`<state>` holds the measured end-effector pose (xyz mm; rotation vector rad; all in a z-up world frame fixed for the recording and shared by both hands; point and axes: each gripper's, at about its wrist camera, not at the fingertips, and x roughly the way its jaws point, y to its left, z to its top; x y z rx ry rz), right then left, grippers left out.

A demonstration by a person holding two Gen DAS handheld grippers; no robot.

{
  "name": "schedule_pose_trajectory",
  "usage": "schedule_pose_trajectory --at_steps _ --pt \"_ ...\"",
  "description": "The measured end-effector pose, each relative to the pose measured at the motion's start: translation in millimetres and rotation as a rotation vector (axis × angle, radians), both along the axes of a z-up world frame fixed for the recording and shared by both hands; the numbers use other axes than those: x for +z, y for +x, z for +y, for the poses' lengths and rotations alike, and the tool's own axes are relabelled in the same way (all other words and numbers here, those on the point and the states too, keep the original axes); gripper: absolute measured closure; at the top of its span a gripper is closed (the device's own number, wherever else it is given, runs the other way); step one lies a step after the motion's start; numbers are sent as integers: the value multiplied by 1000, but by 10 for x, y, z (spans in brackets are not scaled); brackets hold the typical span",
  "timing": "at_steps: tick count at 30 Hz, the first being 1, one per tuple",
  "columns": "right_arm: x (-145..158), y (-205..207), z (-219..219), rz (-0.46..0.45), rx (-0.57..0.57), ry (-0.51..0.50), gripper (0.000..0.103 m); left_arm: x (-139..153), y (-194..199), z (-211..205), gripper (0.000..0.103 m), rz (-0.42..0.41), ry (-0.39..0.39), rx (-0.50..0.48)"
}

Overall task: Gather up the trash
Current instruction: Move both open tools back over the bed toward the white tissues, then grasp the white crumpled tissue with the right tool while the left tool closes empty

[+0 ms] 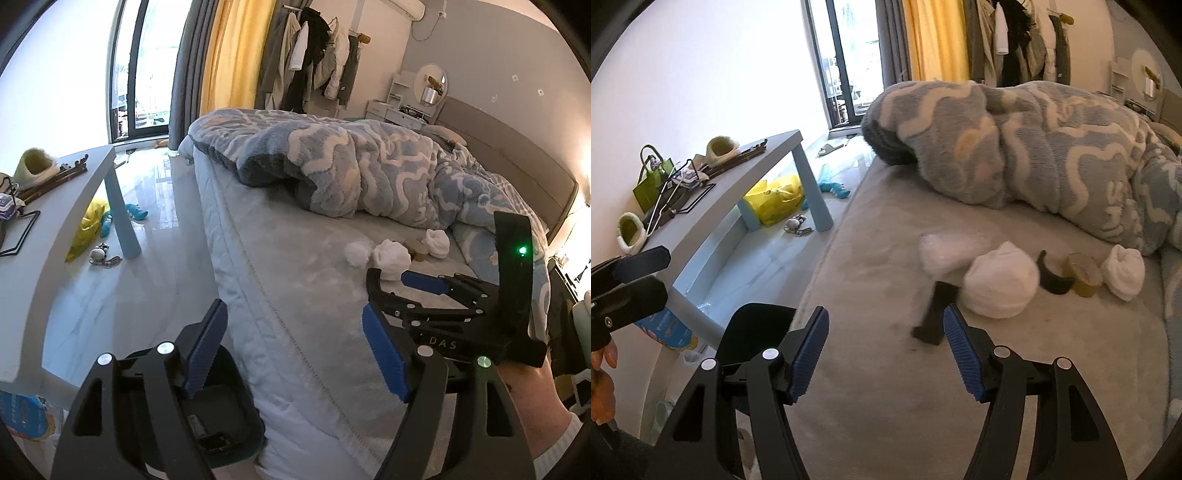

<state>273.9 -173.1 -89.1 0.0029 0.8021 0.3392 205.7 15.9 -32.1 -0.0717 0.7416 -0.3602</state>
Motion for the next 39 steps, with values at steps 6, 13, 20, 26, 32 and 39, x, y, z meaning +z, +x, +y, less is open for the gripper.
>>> schedule_pose_trajectory --at_steps 6,13,20,26,32,39 --pt "6 46 -235 0 -20 -6 37 -47 60 -176 23 8 15 -13" --pt "0 148 -448 4 -38 -2 37 -124 172 -400 23 24 20 -42" --pt "-50 234 -624 17 -50 4 37 -210 250 -566 23 40 35 -59" --pt "-115 355 -753 37 -55 18 37 -263 350 -712 23 54 24 -79" --pt "-231 477 -847 83 -40 39 37 -404 458 -904 23 87 19 -110" --pt "-317 626 -958 123 -27 111 37 -572 549 -1142 23 113 36 -158"
